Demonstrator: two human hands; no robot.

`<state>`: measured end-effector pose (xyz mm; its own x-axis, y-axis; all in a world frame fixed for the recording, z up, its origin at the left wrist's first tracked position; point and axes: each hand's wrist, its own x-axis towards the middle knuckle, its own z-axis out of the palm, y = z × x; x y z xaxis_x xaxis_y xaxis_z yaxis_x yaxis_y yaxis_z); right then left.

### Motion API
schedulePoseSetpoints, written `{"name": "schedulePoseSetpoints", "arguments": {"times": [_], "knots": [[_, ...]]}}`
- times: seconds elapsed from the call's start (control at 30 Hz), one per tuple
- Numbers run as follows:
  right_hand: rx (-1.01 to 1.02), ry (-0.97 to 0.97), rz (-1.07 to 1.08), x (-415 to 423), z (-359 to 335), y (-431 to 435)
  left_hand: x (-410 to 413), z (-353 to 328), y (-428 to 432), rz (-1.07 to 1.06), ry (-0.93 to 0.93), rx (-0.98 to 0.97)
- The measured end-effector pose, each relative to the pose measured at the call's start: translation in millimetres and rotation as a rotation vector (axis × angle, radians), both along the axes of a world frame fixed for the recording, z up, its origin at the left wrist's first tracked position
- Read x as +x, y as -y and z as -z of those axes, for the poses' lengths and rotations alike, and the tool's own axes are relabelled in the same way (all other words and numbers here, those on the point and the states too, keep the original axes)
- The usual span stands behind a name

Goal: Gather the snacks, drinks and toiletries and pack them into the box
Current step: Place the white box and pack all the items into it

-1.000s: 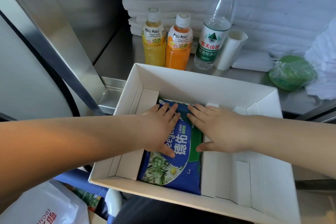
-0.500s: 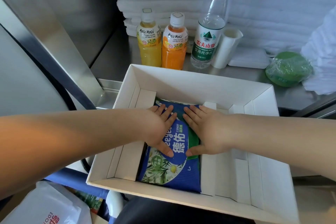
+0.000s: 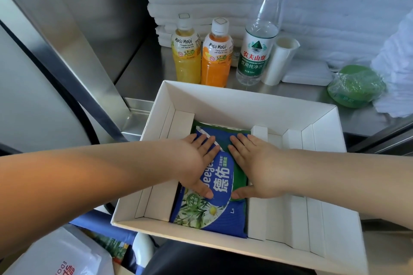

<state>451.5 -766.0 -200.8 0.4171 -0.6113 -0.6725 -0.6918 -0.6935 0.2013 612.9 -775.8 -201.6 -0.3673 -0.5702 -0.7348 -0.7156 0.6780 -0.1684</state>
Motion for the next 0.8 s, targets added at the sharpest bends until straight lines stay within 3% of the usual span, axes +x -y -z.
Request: {"name": "schedulePoseSetpoints", "arguments": {"times": [0.53, 0.63, 0.8], "knots": [[-0.080, -0.116, -0.151, 0.1, -9.6, -2.1, 12.5, -11.4, -13.1, 0.081, 0.098, -0.056], [-0.081, -0.090, -0.151, -4.0, -14.6, 5.0, 16.2, -14.0, -9.5, 0.077, 0.031, -0.081], [-0.052, 0.160, -0.138, -7.8, -17.8, 15.2, 12.7, -12.1, -11.6, 0.072, -0.195, -0.078]]}}
